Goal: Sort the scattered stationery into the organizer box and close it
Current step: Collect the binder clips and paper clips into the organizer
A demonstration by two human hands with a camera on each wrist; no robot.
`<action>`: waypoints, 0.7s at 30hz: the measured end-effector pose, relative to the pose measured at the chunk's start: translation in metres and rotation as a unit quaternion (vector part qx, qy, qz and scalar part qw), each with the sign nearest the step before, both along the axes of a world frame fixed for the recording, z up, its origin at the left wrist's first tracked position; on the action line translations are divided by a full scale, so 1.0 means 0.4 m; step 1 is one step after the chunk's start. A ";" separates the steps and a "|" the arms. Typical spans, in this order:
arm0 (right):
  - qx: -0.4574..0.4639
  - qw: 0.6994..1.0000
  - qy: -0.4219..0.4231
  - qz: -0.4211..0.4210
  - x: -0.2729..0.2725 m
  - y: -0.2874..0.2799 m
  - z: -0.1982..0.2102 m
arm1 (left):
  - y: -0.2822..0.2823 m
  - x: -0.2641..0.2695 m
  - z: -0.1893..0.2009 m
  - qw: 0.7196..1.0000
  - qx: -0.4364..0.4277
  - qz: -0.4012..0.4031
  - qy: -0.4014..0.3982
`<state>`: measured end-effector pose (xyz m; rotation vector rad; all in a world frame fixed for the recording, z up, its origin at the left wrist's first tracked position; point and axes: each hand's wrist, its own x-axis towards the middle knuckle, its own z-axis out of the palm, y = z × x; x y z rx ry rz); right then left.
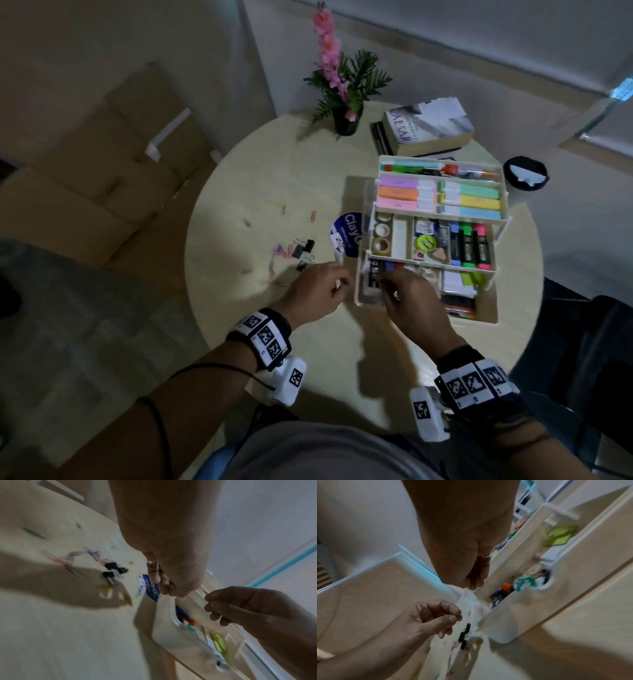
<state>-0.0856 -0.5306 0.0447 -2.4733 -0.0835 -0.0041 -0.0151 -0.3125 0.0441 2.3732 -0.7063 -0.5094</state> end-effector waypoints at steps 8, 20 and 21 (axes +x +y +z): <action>-0.015 0.994 0.086 0.070 0.185 0.256 -0.073 | 0.278 0.083 -0.070 0.989 0.116 0.074 0.051; -0.116 0.990 0.082 0.016 0.350 0.380 -0.175 | 0.406 0.171 -0.117 0.996 0.069 0.037 0.053; -0.123 0.989 0.077 0.013 0.349 0.380 -0.180 | 0.401 0.185 -0.114 0.996 0.065 0.027 0.051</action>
